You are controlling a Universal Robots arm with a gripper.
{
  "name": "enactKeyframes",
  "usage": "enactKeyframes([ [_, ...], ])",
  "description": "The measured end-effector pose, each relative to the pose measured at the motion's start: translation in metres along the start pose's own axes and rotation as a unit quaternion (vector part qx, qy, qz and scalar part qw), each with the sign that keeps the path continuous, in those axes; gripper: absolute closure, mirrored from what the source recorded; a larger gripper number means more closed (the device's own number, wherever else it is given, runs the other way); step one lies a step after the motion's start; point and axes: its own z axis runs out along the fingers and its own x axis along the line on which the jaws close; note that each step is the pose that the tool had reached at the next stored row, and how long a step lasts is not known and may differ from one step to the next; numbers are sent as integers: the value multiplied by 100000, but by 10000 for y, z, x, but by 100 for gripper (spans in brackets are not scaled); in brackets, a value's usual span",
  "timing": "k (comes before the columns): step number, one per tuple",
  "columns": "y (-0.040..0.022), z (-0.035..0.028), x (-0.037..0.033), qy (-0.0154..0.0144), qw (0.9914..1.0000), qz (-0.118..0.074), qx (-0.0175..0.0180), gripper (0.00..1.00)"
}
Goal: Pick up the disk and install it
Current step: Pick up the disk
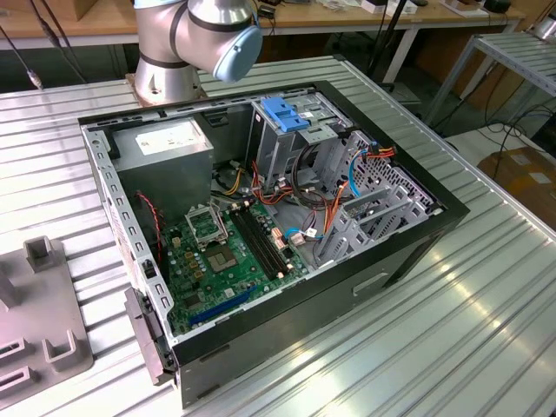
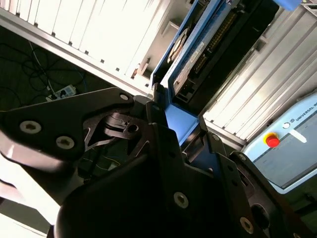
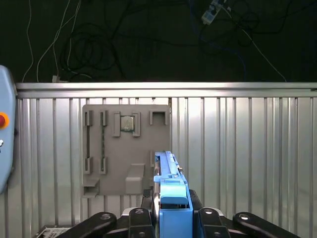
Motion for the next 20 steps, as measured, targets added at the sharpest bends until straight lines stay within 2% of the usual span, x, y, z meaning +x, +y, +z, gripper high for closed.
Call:
enactKeyframes([
  [6, -133, 1, -2, -2, 100000, 1, 5, 63],
  [9, -242, 0, -3, -2, 100000, 0, 3, 63],
  [16, -413, 0, -5, -2, 100000, 1, 1, 63],
  [18, -473, 0, -6, 0, 100000, -1, 1, 63],
  [19, -541, 0, -7, -1, 100000, -3, -1, 63],
  [20, -569, 1, -7, -1, 100000, -2, 0, 63],
])
